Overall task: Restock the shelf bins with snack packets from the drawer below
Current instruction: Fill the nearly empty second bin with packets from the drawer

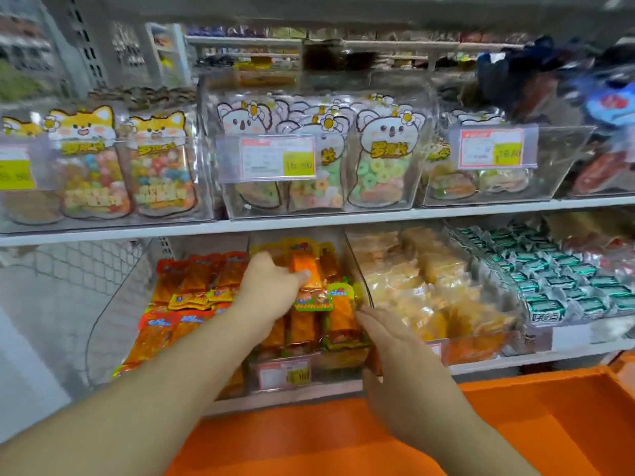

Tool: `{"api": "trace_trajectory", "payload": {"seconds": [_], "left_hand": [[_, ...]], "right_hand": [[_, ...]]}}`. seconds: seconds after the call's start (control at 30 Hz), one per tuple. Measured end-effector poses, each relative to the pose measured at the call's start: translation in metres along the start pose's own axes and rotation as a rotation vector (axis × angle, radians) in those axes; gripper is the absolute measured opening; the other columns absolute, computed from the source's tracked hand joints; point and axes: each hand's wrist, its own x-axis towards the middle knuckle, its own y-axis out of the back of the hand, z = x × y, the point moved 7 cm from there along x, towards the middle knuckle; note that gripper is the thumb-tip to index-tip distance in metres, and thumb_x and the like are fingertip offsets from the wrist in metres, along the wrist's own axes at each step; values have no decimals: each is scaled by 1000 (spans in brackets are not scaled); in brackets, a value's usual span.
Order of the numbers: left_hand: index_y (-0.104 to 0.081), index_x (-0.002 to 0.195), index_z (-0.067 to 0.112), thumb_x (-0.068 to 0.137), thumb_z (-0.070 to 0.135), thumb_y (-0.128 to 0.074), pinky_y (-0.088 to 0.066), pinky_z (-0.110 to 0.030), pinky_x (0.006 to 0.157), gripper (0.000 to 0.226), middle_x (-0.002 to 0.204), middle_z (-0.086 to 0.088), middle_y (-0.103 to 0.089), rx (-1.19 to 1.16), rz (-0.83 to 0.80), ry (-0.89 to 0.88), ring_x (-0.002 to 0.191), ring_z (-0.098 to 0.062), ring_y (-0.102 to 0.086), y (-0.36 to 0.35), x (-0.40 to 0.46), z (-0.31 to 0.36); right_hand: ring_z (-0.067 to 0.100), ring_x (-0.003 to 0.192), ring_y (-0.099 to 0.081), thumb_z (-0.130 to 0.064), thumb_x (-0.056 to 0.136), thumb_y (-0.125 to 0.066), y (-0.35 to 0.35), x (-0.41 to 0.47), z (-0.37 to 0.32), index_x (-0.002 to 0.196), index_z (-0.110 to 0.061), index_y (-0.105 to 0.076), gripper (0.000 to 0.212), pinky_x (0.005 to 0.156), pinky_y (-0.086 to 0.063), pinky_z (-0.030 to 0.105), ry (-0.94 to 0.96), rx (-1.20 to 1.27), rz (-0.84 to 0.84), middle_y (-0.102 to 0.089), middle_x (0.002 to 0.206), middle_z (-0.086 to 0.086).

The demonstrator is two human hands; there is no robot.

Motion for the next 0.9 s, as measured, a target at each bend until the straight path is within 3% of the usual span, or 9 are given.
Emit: {"api": "trace_trajectory", "payload": {"seconds": [0.07,0.17,0.23,0.3,0.4,0.63,0.77,0.9], "left_hand": [[-70,117,5,80,36,-85,-55,-33,87,50,106,-7,-73,72,36,26,97,-25,-69,-13,24,3],[-65,131,8,95,30,-74,-46,-30,96,44,132,-11,-65,119,10,48,124,-27,-60,-41,52,0],[-70,121,11,92,24,-77,-51,-35,98,32,124,-8,-71,128,10,5,119,-28,-65,-54,69,0],[-75,111,14,86,24,-81,-56,-35,87,27,111,-2,-75,178,26,-40,103,-24,-70,-65,82,-1],[-74,108,15,90,34,-77,-48,-29,76,26,107,2,-71,436,14,-81,95,-22,-66,-80,92,1],[-66,117,10,94,54,-65,-55,-39,92,50,117,-14,-71,913,38,-176,110,-34,-67,-86,93,6],[-61,115,8,96,54,-62,-55,-41,89,50,115,-16,-69,871,60,-182,111,-37,-64,-76,89,0],[-64,116,15,97,50,-57,-56,-36,87,41,114,-9,-70,837,-16,-193,109,-32,-65,-78,83,-5]], "right_hand": [[4,156,-12,-19,96,-59,2,2,2,164,-36,-18,81,127,-17,23,-5,21,-15,-11,168,-25],[10,152,-18,-22,98,-59,9,6,9,163,-42,-12,83,124,-27,34,-59,34,-14,3,166,-32],[11,154,-10,-26,97,-58,11,9,11,162,-43,-10,82,126,-22,35,-69,-6,2,3,167,-30],[9,156,1,-30,96,-56,10,12,12,162,-42,-8,82,127,-12,36,-57,-56,7,0,167,-27],[10,156,8,-29,96,-54,8,15,14,163,-40,-4,84,129,-7,41,-86,-44,-3,2,168,-26],[11,155,9,-25,96,-54,8,11,16,162,-41,-6,83,129,-7,40,-82,-26,-2,4,166,-29],[12,155,8,-23,96,-54,9,10,14,162,-40,-7,83,129,-7,40,-85,-12,-3,3,167,-28],[12,156,9,-22,96,-52,9,9,13,163,-39,-7,83,130,-6,42,-92,3,-17,4,168,-27]]}}
